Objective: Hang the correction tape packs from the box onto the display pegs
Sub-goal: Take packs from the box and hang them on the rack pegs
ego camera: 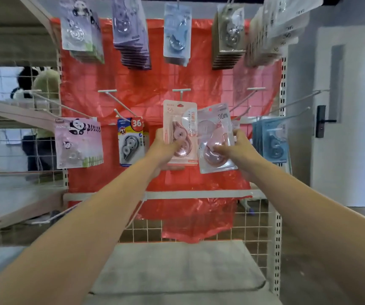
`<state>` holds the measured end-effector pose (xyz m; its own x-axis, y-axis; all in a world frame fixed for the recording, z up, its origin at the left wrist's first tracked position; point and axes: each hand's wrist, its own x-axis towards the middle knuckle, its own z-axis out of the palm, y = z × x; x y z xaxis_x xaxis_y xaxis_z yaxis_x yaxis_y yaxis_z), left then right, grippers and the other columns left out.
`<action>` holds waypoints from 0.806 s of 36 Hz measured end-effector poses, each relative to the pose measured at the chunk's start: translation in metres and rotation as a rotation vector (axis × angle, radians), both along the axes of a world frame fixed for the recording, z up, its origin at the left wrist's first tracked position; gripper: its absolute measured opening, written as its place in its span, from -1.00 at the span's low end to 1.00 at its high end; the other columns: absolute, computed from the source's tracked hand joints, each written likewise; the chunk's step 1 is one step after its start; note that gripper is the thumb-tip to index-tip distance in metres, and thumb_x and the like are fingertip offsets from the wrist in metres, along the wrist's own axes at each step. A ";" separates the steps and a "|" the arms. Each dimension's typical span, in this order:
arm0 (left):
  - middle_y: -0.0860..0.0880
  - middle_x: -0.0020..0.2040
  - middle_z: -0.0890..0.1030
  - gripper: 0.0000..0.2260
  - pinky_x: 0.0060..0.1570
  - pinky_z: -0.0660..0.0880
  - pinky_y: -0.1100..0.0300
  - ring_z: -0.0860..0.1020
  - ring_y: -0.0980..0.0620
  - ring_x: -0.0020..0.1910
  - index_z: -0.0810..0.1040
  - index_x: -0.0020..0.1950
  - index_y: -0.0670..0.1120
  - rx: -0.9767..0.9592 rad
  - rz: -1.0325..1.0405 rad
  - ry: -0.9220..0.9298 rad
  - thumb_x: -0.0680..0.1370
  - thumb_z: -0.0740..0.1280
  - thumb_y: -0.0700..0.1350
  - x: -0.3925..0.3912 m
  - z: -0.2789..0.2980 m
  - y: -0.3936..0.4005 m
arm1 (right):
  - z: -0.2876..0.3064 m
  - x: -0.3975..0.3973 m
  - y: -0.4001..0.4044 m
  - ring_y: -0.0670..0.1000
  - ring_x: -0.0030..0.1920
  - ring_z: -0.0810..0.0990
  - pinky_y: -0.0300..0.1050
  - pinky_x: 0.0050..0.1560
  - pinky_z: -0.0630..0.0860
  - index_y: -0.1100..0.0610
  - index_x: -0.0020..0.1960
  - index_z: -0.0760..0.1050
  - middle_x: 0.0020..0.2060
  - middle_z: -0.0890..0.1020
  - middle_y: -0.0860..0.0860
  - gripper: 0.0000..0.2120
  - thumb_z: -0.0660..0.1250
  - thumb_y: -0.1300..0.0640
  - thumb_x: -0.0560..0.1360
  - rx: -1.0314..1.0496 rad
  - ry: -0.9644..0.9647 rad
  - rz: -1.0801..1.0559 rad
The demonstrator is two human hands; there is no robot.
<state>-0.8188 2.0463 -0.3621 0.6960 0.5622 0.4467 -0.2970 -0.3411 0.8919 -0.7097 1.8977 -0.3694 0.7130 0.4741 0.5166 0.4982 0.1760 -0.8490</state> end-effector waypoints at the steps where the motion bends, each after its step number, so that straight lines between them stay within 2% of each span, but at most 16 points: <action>1: 0.01 0.19 0.48 -0.54 0.00 0.59 -0.17 0.53 -0.05 0.10 0.24 0.40 -0.02 0.012 0.003 0.006 0.56 0.35 -0.10 0.001 0.002 -0.001 | 0.000 0.002 -0.001 0.07 0.10 0.54 -0.23 -0.16 0.43 0.11 0.31 0.25 0.16 0.53 0.11 -0.53 0.39 0.27 0.50 0.008 0.007 -0.002; 2: -0.02 0.23 0.49 -0.53 0.08 0.54 -0.22 0.52 -0.12 0.18 0.25 0.41 -0.01 0.021 0.000 0.015 0.55 0.36 -0.09 0.001 0.003 -0.002 | 0.000 0.002 -0.002 0.05 0.08 0.54 -0.25 -0.19 0.41 0.10 0.29 0.25 0.15 0.53 0.10 -0.54 0.39 0.27 0.49 0.016 0.012 -0.005; 3: -0.04 0.26 0.49 -0.52 0.08 0.53 -0.25 0.50 -0.15 0.22 0.25 0.40 0.01 0.018 -0.006 0.028 0.55 0.36 -0.07 0.002 0.004 -0.003 | 0.000 0.004 -0.003 0.03 0.07 0.53 -0.26 -0.20 0.40 0.10 0.26 0.26 0.14 0.54 0.09 -0.55 0.40 0.28 0.49 0.024 0.017 -0.012; 5: -0.04 0.28 0.46 -0.54 -0.02 0.57 -0.25 0.49 -0.17 0.23 0.26 0.38 0.03 -0.005 -0.015 0.050 0.55 0.36 -0.06 0.005 0.005 -0.006 | -0.001 0.007 -0.005 0.00 0.03 0.54 -0.23 -0.15 0.44 0.10 0.24 0.26 0.09 0.55 0.07 -0.54 0.42 0.27 0.47 0.032 0.017 -0.043; 7: -0.01 0.26 0.42 -0.56 -0.12 0.61 -0.18 0.48 -0.15 0.23 0.25 0.37 0.04 -0.030 -0.021 0.055 0.56 0.35 -0.08 0.008 0.005 -0.009 | -0.003 0.010 -0.008 0.03 0.07 0.56 -0.08 0.05 0.52 0.12 0.30 0.25 0.10 0.56 0.06 -0.48 0.45 0.23 0.46 0.038 0.019 -0.085; 9: 0.00 0.24 0.40 -0.55 -0.10 0.60 -0.18 0.46 -0.13 0.22 0.24 0.39 0.04 -0.036 -0.024 0.055 0.57 0.34 -0.10 0.012 0.001 -0.010 | -0.004 0.014 -0.011 0.09 0.15 0.55 0.07 0.23 0.48 0.12 0.33 0.24 0.15 0.54 0.09 -0.45 0.45 0.20 0.45 0.049 0.034 -0.119; 10: 0.00 0.23 0.40 -0.55 -0.07 0.59 -0.19 0.45 -0.10 0.20 0.23 0.40 0.03 -0.034 -0.022 0.060 0.57 0.33 -0.11 0.013 -0.001 -0.011 | -0.004 0.016 -0.014 0.10 0.16 0.55 0.09 0.26 0.47 0.11 0.30 0.25 0.15 0.54 0.09 -0.47 0.45 0.19 0.46 0.055 0.041 -0.129; 13: 0.07 0.07 0.44 -0.58 -0.10 0.60 -0.13 0.48 -0.01 0.05 0.24 0.38 0.01 -0.028 -0.018 0.059 0.58 0.32 -0.13 0.015 -0.007 -0.012 | -0.004 0.021 -0.019 0.11 0.15 0.55 0.12 0.25 0.48 0.08 0.19 0.25 0.13 0.54 0.10 -0.56 0.44 0.20 0.47 0.071 0.064 -0.148; 16: 0.11 -0.01 0.44 -0.61 -0.24 0.61 -0.02 0.51 0.00 0.04 0.26 0.35 0.00 -0.032 -0.027 0.020 0.58 0.33 -0.11 0.015 -0.010 -0.013 | -0.003 0.026 -0.022 0.13 0.13 0.56 0.17 0.22 0.50 0.14 0.25 0.25 0.12 0.53 0.11 -0.54 0.43 0.22 0.47 0.096 0.076 -0.192; 18: 0.14 -0.04 0.43 -0.65 -0.27 0.63 0.02 0.50 0.10 -0.07 0.26 0.32 0.01 -0.012 -0.022 0.003 0.59 0.31 -0.10 0.015 -0.011 -0.015 | 0.001 0.029 -0.024 0.13 0.14 0.56 0.18 0.21 0.50 0.17 0.29 0.24 0.14 0.53 0.12 -0.51 0.42 0.24 0.47 0.114 0.095 -0.213; 21: 0.15 -0.02 0.44 -0.63 -0.04 0.60 -0.15 0.51 0.10 -0.04 0.26 0.35 -0.01 -0.026 -0.024 -0.041 0.59 0.31 -0.10 0.017 -0.010 -0.017 | 0.004 0.033 -0.028 0.15 0.15 0.56 0.20 0.21 0.49 0.19 0.28 0.25 0.16 0.52 0.15 -0.50 0.43 0.24 0.46 0.119 0.098 -0.218; 24: 0.14 0.02 0.46 -0.67 -0.02 0.59 -0.17 0.53 -0.03 0.12 0.27 0.30 0.01 -0.066 -0.022 -0.074 0.59 0.31 -0.12 0.018 -0.009 -0.015 | 0.005 0.036 -0.029 0.17 0.15 0.56 0.21 0.22 0.48 0.18 0.26 0.26 0.15 0.53 0.14 -0.52 0.43 0.23 0.46 0.116 0.113 -0.216; 26: 0.13 0.04 0.47 -0.64 0.15 0.51 -0.19 0.51 -0.05 0.20 0.28 0.32 0.00 -0.036 0.010 -0.071 0.58 0.33 -0.11 0.018 -0.009 -0.012 | 0.005 0.036 -0.028 0.16 0.13 0.57 0.20 0.21 0.50 0.18 0.25 0.28 0.13 0.54 0.14 -0.54 0.43 0.24 0.46 0.142 0.138 -0.191; 27: 0.12 0.06 0.48 -0.61 0.17 0.50 -0.18 0.50 -0.02 0.19 0.27 0.35 -0.02 -0.024 0.024 -0.063 0.58 0.33 -0.10 0.018 -0.009 -0.012 | 0.006 0.036 -0.028 0.14 0.11 0.59 0.19 0.20 0.51 0.20 0.26 0.30 0.12 0.55 0.13 -0.55 0.43 0.24 0.46 0.159 0.149 -0.173; 28: 0.10 0.10 0.48 -0.60 0.11 0.55 -0.12 0.51 0.03 0.12 0.26 0.36 -0.03 -0.012 0.033 -0.054 0.58 0.33 -0.10 0.017 -0.009 -0.012 | 0.006 0.036 -0.028 0.13 0.09 0.60 0.17 0.19 0.53 0.21 0.28 0.32 0.11 0.57 0.12 -0.54 0.42 0.24 0.46 0.169 0.163 -0.158; 29: 0.09 0.12 0.46 -0.61 -0.06 0.62 0.00 0.50 0.10 0.01 0.26 0.36 -0.03 -0.003 0.036 -0.044 0.59 0.31 -0.10 0.017 -0.009 -0.012 | 0.006 0.036 -0.029 0.12 0.08 0.61 0.16 0.18 0.54 0.21 0.29 0.33 0.10 0.57 0.12 -0.55 0.41 0.24 0.47 0.172 0.168 -0.150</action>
<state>-0.8023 2.0342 -0.3708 0.6549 0.5876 0.4751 -0.3239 -0.3498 0.8791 -0.6737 1.8692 -0.3630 0.8510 0.2727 0.4488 0.3840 0.2600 -0.8860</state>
